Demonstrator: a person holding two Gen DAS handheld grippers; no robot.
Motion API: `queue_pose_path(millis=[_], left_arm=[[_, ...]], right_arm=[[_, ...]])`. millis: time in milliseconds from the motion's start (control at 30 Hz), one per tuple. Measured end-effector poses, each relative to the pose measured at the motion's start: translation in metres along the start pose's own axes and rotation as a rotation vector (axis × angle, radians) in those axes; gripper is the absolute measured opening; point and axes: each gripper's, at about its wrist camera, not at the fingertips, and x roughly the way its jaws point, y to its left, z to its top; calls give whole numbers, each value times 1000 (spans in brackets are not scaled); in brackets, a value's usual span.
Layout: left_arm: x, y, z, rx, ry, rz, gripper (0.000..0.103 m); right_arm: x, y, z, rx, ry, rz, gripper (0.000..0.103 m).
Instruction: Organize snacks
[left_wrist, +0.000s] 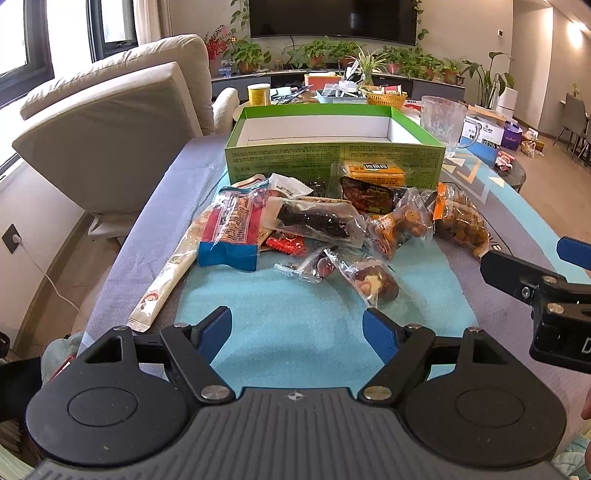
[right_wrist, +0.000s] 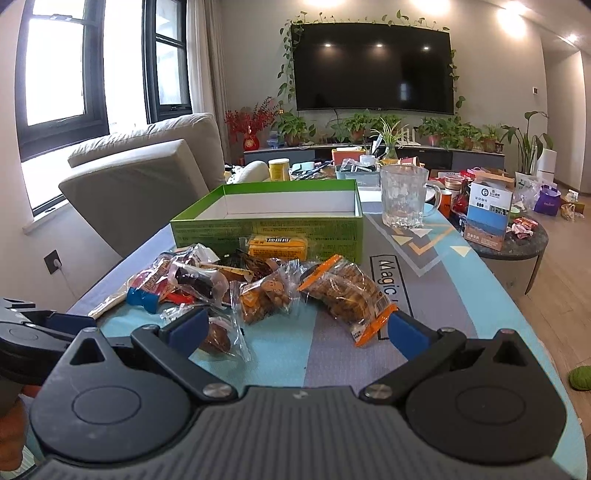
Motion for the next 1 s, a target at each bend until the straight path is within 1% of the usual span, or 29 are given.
queue_pose_path(millis=[467, 667, 1000], left_arm=[[-3, 0, -1, 4, -19, 6, 76], [-3, -1, -2, 5, -10, 5, 76], [-6, -2, -2, 8, -19, 7, 76]], right_arm=[[-4, 1, 0, 4, -7, 2, 57], [-5, 1, 0, 6, -11, 3, 57], [-9, 3, 1, 12, -19, 7, 57]])
